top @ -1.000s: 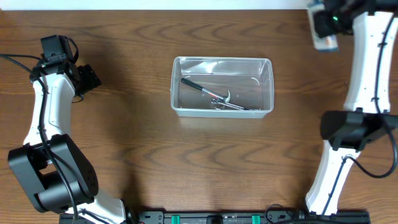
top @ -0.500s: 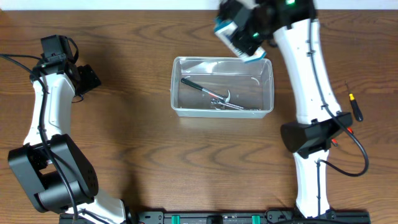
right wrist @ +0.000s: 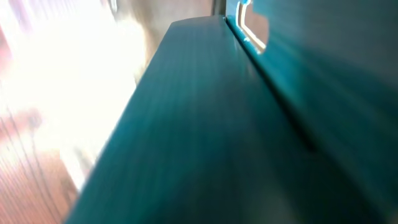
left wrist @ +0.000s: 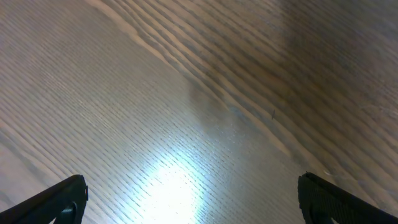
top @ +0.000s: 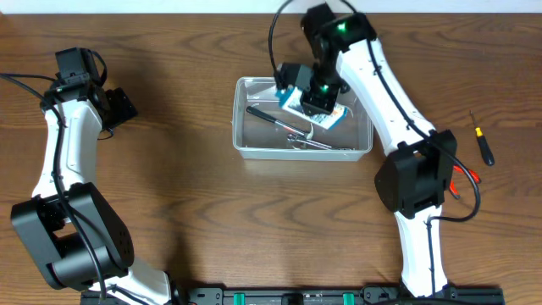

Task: Pack container
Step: 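Carry the box with the right gripper into the container, then open the right gripper to release the box in the container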

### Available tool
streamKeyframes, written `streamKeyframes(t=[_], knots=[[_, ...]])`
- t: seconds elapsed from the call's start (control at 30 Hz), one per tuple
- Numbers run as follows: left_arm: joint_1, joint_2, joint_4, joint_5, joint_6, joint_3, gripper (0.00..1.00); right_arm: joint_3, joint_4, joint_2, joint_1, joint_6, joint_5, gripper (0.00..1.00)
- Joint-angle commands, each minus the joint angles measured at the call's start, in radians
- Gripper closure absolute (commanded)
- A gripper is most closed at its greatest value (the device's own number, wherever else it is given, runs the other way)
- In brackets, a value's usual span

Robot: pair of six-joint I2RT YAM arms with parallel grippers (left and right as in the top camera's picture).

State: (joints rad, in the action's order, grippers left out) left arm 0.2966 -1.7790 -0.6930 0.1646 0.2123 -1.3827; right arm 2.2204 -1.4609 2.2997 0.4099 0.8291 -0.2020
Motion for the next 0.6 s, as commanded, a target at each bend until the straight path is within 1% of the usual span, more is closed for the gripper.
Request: streamKeyframes(t=[0.0,0.17,0.37,0.4,0.43,0.47,0.5,0.53,0.57], knots=[[0.002,-0.009,-0.003,0.012,0.002,-0.022,0.02,-0.077,0.02,-0.005,0.005,0.025,-0.008,0.98],[0.002,-0.009,-0.003,0.012,0.002,-0.022,0.02,-0.177,0.06,-0.005,0.005,0.025,-0.008,0.98],[0.002,-0.009,-0.003,0.012,0.002,-0.022,0.02,-0.248,0.086,-0.005,0.005,0.025,-0.009,0.98],[0.002,-0.009,-0.003,0.012,0.002,-0.022,0.02,-0.253,0.089,-0.005,0.005,0.024,-0.008,0.97],[0.002,-0.009,-0.003,0.012,0.002,-0.022,0.02,-0.254,0.089,-0.005,0.005,0.025,-0.009,0.89],[0.002,-0.009,-0.003,0.012,0.002,-0.022,0.02,-0.254,0.09,-0.005,0.005,0.024,-0.008,0.7],[0.002,-0.009,-0.003,0.012,0.002,-0.022,0.02,-0.254,0.093,-0.005,0.005,0.024,-0.008,0.55],[0.002,-0.009,-0.003,0.012,0.002,-0.022,0.02,-0.253,0.098,-0.005,0.005,0.024,-0.008,0.46],[0.002,-0.009,-0.003,0.012,0.002,-0.022,0.02,-0.253,0.108,-0.005,0.005,0.023,-0.008,0.29]])
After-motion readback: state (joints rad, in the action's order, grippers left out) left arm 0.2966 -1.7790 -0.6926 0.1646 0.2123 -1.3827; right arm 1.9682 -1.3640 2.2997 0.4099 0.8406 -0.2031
